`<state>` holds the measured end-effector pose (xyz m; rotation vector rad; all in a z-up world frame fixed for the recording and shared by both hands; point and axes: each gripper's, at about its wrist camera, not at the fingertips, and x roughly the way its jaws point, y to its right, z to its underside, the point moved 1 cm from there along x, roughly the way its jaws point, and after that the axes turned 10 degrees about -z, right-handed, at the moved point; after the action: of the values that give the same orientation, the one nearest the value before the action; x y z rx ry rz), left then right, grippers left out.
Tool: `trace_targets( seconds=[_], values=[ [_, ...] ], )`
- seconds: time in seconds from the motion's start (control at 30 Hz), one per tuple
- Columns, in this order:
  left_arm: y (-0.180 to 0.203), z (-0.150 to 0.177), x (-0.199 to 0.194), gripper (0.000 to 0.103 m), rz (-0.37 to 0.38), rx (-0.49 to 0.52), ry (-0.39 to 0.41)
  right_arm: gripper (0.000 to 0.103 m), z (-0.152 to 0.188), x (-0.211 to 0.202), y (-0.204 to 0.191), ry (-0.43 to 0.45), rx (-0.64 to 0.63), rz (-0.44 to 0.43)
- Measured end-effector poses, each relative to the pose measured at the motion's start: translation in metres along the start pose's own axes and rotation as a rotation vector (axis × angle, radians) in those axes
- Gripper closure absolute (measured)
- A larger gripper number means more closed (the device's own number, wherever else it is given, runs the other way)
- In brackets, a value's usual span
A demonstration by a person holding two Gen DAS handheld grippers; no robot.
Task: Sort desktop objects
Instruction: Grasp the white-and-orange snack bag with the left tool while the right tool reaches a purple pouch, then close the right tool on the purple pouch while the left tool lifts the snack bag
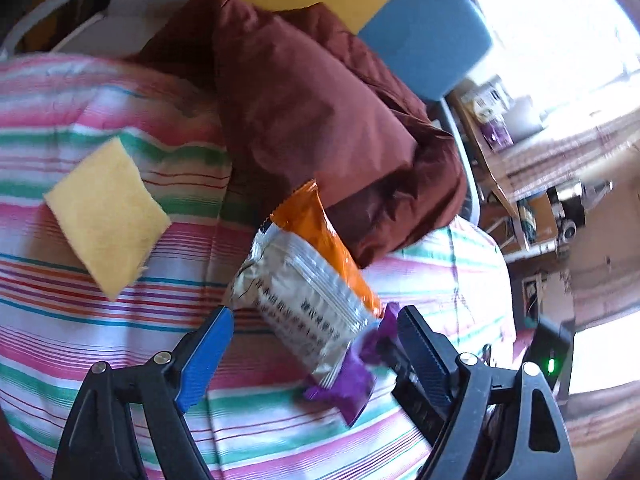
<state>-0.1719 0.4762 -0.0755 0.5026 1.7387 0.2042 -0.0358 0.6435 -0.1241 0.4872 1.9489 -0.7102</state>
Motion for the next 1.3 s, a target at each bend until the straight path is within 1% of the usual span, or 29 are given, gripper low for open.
trace_targets(
  seconds=[0.1, 0.17, 0.2, 0.3, 0.33, 0.37, 0.4, 0.43, 0.53, 0.63, 0.7, 0.73, 0.83, 0.97, 1.1, 1.13, 1.3],
  values=[
    [0.005, -0.006, 0.01, 0.014, -0.022, -0.026, -0.012, 0.068, -0.005, -0.001, -0.001, -0.003, 0.012, -0.007],
    [0.007, -0.01, 0.017, 0.014, -0.032, -0.044, -0.017, 0.068, -0.005, -0.002, -0.001, -0.004, 0.013, -0.007],
    [0.007, -0.012, 0.02, 0.014, -0.031, -0.054, -0.022, 0.068, -0.005, -0.002, -0.002, -0.004, 0.011, -0.004],
    [0.007, -0.014, 0.027, 0.018, -0.069, -0.057, -0.023, 0.068, -0.004, -0.002, -0.003, -0.006, 0.002, 0.007],
    [0.008, -0.014, 0.03, 0.02, -0.084, -0.04, -0.029, 0.068, -0.004, -0.002, -0.004, -0.007, -0.001, 0.01],
    [0.009, -0.013, 0.033, 0.025, -0.103, -0.021, -0.032, 0.068, -0.004, -0.002, -0.004, -0.008, -0.003, 0.011],
    [0.009, -0.012, 0.034, 0.026, -0.102, -0.014, -0.035, 0.067, -0.004, -0.002, -0.005, -0.008, -0.005, 0.013],
    [0.008, -0.01, 0.035, 0.026, -0.088, -0.008, -0.037, 0.066, -0.004, -0.002, -0.005, -0.009, -0.007, 0.014],
    [0.007, -0.004, 0.037, 0.026, -0.077, 0.022, -0.036, 0.065, -0.003, -0.001, -0.006, -0.014, -0.011, 0.018],
    [0.01, 0.003, 0.039, 0.031, -0.061, 0.072, -0.045, 0.065, -0.003, 0.001, -0.006, -0.018, -0.013, 0.02],
    [0.014, 0.01, 0.042, 0.038, -0.057, 0.11, -0.049, 0.065, -0.003, 0.001, -0.006, -0.017, -0.014, 0.019],
    [0.016, 0.011, 0.041, 0.038, -0.06, 0.132, -0.048, 0.065, -0.002, 0.001, -0.007, -0.018, -0.019, 0.021],
    [0.024, 0.021, 0.04, 0.041, -0.078, 0.219, -0.009, 0.066, -0.002, 0.0, -0.009, -0.02, -0.033, 0.026],
    [0.02, 0.025, 0.037, 0.044, -0.067, 0.255, 0.016, 0.068, -0.001, -0.001, -0.012, -0.026, -0.057, 0.037],
    [0.015, 0.038, 0.026, 0.045, -0.101, 0.355, 0.07, 0.069, -0.002, -0.001, -0.013, -0.028, -0.057, 0.029],
    [0.011, 0.043, 0.02, 0.045, -0.121, 0.376, 0.093, 0.069, -0.002, -0.002, -0.013, -0.028, -0.059, 0.029],
    [-0.009, 0.063, -0.001, 0.045, -0.189, 0.443, 0.174, 0.069, -0.001, -0.002, -0.02, -0.025, -0.083, 0.012]
  ],
)
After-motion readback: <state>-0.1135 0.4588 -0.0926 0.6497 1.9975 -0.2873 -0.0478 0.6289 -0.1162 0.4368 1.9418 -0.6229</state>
